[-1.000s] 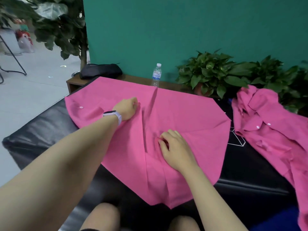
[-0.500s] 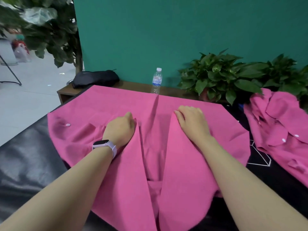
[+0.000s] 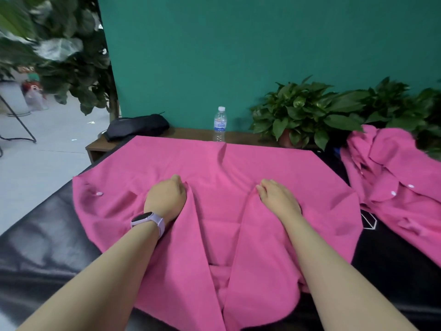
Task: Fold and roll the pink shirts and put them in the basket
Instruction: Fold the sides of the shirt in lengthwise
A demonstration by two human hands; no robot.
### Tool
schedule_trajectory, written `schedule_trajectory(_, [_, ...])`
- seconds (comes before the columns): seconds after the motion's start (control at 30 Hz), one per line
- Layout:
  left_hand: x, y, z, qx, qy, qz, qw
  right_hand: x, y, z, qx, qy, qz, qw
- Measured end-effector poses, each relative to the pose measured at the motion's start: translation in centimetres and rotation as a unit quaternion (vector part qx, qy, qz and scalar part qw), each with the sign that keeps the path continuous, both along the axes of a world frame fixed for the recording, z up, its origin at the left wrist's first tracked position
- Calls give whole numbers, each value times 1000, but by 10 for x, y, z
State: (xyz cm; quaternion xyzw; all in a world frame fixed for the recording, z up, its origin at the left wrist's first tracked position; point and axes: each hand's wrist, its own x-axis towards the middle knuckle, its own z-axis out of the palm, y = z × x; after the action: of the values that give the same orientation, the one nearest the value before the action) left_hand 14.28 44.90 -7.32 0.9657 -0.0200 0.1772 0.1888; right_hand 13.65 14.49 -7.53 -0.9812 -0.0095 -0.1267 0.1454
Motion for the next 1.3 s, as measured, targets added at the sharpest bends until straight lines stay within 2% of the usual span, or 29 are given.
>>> schedule_trajectory(0.63, [-147, 6, 1, -7, -27, 18, 999, -137, 12, 6, -7, -25, -8, 1000])
schedule_trajectory(0.9, [-181, 8, -6, 10, -69, 20, 997, -169, 15, 5, 15, -42, -11, 999])
schedule_trajectory(1.0, [-183, 6, -2, 31, -52, 11, 998, -173, 17, 7, 24, -51, -4, 998])
schedule_trajectory(1.1, [-176, 8, 9, 34, -16, -20, 999, -176, 20, 9, 51, -86, 16, 995])
schedule_trajectory(1.2, [-163, 10, 31, -48, -89, -114, 988, -173, 22, 8, 59, -92, 31, 994])
schedule_trajectory(1.3, [-140, 6, 54, -40, -139, -171, 975, -170, 22, 6, 48, -74, 42, 995])
